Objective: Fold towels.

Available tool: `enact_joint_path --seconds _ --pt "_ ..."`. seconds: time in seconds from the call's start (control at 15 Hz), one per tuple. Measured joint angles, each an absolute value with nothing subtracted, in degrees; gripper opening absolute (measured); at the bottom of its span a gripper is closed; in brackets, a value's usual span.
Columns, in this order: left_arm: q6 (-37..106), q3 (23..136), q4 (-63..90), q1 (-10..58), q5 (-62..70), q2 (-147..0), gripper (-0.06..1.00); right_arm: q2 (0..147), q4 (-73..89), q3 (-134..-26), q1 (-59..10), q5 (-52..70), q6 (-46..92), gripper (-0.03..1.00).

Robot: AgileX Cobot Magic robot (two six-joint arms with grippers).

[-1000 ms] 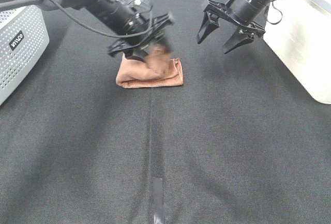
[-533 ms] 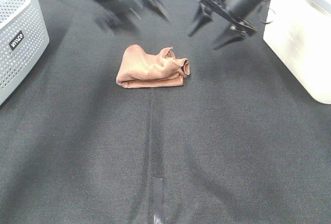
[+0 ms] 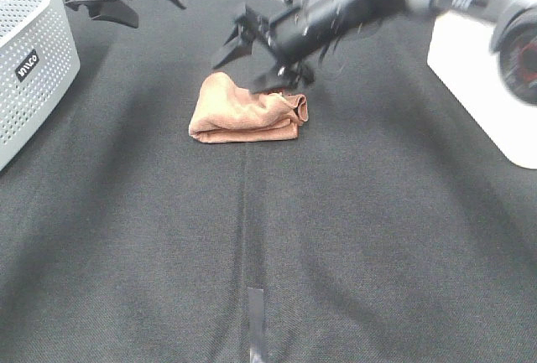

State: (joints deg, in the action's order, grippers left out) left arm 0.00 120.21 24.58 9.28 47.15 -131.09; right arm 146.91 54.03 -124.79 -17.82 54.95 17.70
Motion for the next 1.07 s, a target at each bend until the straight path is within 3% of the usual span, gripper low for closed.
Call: enact_joint_path --seconds 0.73,1.07 --pt "0.0 120.2 22.2 9.3 48.7 -131.1 0.78 147.3 39.8 -124.8 -12.9 63.7 12.1 0.76" --pt "0.0 120.2 17.6 9.3 58.8 -126.6 0.78 139.7 24.6 -124.8 -12.9 68.8 7.6 0.76"
